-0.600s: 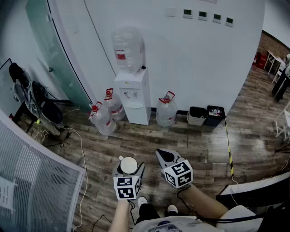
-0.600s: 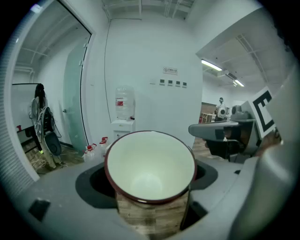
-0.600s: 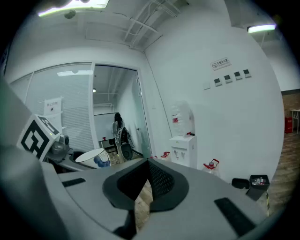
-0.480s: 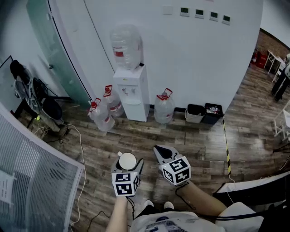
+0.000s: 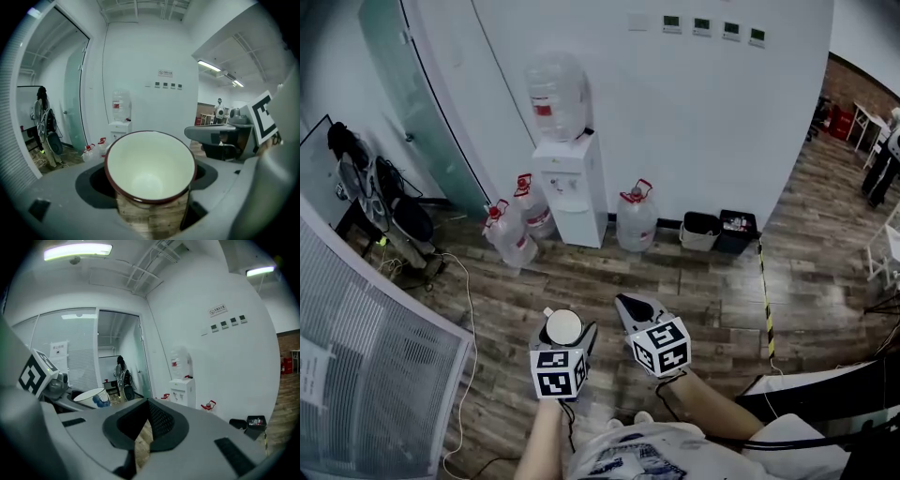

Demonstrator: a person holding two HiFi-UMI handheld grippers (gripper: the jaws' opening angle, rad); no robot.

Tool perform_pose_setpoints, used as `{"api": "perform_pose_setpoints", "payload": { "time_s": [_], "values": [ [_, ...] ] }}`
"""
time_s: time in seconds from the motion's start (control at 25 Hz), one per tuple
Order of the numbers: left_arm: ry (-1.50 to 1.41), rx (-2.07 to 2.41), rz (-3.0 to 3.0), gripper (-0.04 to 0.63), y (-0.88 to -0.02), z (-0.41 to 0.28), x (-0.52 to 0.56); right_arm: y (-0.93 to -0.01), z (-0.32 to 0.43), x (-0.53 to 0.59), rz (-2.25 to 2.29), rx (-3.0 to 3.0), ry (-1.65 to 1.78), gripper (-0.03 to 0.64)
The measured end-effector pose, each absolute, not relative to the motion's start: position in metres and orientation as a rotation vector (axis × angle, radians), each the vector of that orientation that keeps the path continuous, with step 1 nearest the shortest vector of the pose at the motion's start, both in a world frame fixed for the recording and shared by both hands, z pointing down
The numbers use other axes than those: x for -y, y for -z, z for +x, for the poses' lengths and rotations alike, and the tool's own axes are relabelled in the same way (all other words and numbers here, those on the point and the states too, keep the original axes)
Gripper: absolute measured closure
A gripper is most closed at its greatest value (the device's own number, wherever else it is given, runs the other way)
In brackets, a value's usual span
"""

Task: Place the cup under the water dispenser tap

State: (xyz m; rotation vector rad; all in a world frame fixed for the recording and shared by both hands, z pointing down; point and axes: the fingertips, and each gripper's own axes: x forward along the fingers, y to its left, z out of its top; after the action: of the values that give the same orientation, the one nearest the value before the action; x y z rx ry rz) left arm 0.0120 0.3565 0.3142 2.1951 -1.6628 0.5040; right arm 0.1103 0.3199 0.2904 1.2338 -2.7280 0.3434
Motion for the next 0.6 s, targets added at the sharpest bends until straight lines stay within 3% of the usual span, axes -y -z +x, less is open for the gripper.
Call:
{"api": "perform_pose_setpoints", "payload": {
  "time_s": [0.6],
  "values": [
    [-0.457, 1.708, 2.174, 0.146, -0.317, 0.019, -0.337, -0.300, 0.130, -0.301, 1.197, 2.753, -0.377, 0.597]
  ]
}}
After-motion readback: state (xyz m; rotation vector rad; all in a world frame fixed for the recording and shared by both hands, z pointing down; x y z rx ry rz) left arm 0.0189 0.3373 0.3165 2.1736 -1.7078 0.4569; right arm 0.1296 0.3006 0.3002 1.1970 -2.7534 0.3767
